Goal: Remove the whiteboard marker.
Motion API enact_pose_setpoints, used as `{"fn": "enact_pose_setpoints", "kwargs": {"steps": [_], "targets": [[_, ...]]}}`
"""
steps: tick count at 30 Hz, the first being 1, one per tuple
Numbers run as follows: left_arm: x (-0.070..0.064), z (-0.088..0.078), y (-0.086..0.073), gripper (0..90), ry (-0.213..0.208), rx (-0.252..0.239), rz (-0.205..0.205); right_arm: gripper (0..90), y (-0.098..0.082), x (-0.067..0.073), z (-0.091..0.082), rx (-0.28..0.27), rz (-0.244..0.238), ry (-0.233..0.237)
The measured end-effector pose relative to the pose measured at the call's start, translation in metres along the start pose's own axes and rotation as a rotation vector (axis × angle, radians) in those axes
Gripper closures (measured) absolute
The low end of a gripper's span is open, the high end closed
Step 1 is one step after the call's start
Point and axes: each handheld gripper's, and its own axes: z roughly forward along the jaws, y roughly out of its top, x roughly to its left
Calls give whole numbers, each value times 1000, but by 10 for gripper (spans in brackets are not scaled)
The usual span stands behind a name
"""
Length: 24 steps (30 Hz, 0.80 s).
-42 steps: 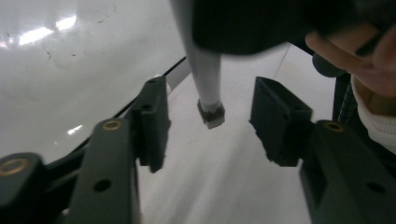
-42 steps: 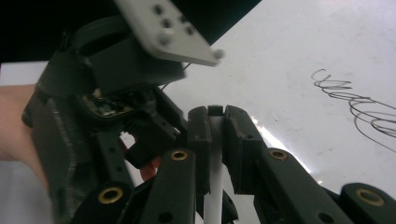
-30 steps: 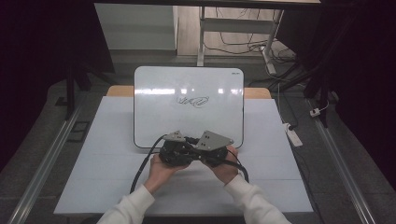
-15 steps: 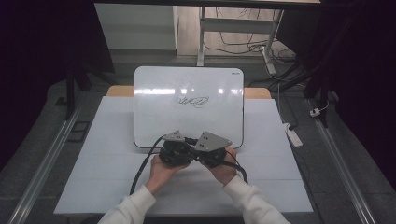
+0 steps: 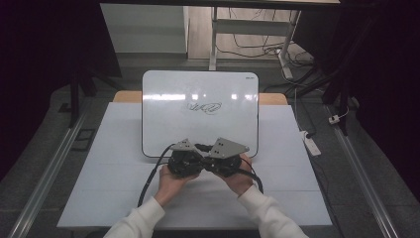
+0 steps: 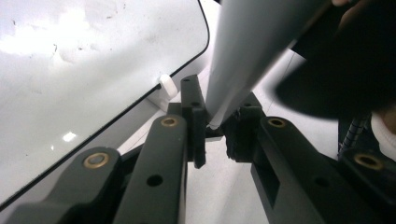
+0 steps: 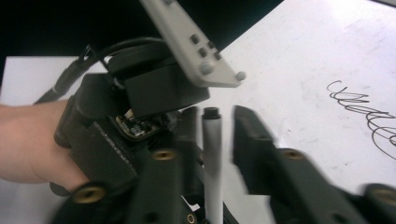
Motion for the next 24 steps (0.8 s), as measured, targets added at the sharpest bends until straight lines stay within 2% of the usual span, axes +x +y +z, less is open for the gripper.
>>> {"fn": "enact_pose_setpoints", "kwargs": {"steps": [2, 3, 4, 5, 6, 8, 9, 10, 14, 15, 16, 18, 19, 20, 23, 24], "targets": [[1, -4, 0, 785, 2, -13, 6, 601, 1, -4, -6, -24, 29, -2], [1, -4, 0, 785, 2, -13, 6, 601, 1, -4, -6, -24, 29, -2], [3, -9, 1, 785, 1, -27, 9, 561, 0, -12, -15, -47, 78, 0], [3, -9, 1, 785, 1, -27, 9, 561, 0, -12, -15, -47, 78, 0], [4, -12, 1, 785, 1, -37, 11, 539, -3, -21, -25, -60, 113, -3], [8, -20, 1, 785, -7, -65, 6, 523, -8, -29, -34, -60, 143, -15], [8, -20, 1, 785, -7, -65, 6, 523, -8, -29, -34, -60, 143, -15], [9, -26, 1, 785, -6, -79, 14, 509, -16, -37, -45, -58, 178, -33], [11, -41, 1, 786, 2, -112, 26, 501, -37, -49, -66, -21, 209, -86], [11, -41, 1, 785, 2, -112, 26, 501, -37, -49, -66, -21, 209, -86], [13, -49, 1, 786, 5, -134, 29, 498, -54, -55, -79, 3, 234, -116], [16, -56, 1, 786, 11, -149, 32, 496, -69, -59, -91, 34, 249, -146], [16, -56, 1, 786, 11, -149, 32, 496, -69, -59, -91, 34, 249, -146], [18, -62, 1, 786, 17, -163, 38, 491, -88, -62, -106, 71, 264, -181], [22, -71, 1, 786, 29, -182, 40, 478, -109, -65, -126, 105, 286, -223], [22, -71, 1, 786, 29, -182, 40, 478, -109, -65, -126, 105, 286, -223]]}}
